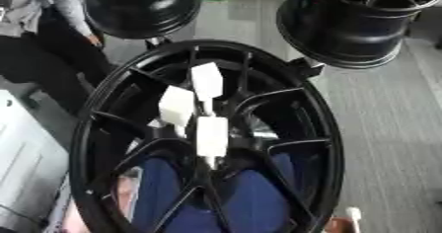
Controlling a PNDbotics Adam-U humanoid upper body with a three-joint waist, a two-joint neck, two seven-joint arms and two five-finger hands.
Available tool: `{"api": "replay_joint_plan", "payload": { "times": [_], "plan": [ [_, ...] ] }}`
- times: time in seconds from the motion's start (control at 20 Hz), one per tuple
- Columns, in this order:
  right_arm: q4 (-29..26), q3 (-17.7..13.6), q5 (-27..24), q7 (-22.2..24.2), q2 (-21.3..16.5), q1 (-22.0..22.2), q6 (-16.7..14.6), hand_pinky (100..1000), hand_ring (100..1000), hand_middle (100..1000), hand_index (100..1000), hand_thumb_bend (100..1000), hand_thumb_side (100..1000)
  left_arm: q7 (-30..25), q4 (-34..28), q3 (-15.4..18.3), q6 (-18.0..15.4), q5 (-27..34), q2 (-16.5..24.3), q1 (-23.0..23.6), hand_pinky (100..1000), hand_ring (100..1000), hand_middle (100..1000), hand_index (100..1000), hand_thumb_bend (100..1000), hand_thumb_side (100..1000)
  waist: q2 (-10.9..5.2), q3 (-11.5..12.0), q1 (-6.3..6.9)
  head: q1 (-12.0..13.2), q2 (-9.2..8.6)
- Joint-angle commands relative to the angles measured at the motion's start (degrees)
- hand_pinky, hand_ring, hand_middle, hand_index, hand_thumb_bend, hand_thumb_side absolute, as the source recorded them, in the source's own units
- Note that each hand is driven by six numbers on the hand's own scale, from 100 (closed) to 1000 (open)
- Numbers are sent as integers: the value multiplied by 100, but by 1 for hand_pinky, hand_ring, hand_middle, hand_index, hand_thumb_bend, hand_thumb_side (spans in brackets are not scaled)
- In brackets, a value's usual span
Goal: Pull the pin out of the wheel hub.
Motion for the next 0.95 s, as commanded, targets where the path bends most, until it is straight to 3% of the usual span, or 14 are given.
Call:
{"api": "replay_joint_plan", "payload": {
  "times": [0.05, 0.1, 0.3, 0.45, 0.7, 0.95],
  "plan": [
    [-7, -143, 73, -159, -193, -112, 39, 896, 887, 836, 851, 147, 175, 25, -93, 89, -8, -33, 185, -69, 749, 869, 745, 764, 446, 749, -103, -7, 10, 8, 12],
    [-12, -148, 68, -235, -185, -125, 63, 895, 880, 829, 849, 100, 164, 24, -93, 87, -10, -34, 185, -71, 749, 869, 745, 763, 446, 749, -104, -6, 11, 7, 9],
    [-142, -115, 6, -693, -143, -225, 296, 887, 846, 808, 847, 100, 100, 19, -93, 78, -9, -30, 176, -96, 748, 868, 745, 763, 448, 748, -108, 4, 19, 2, -2],
    [-617, 106, -221, -968, -95, -350, 422, 887, 840, 808, 853, 100, 100, 10, -93, 56, -24, -20, 176, -154, 748, 867, 744, 762, 448, 746, -108, 16, 31, -24, -1],
    [-1976, 742, -591, -976, -99, -445, 650, 881, 840, 806, 856, 100, 100, -17, -93, -1, -63, 9, 170, -260, 748, 867, 744, 762, 448, 745, -102, 57, 42, -104, -6],
    [-2433, 865, -651, -878, -119, -421, 927, 881, 840, 806, 856, 100, 100, -30, -93, -10, -64, 15, 168, -275, 748, 867, 744, 762, 448, 745, -101, 64, 44, -114, -8]
  ]
}}
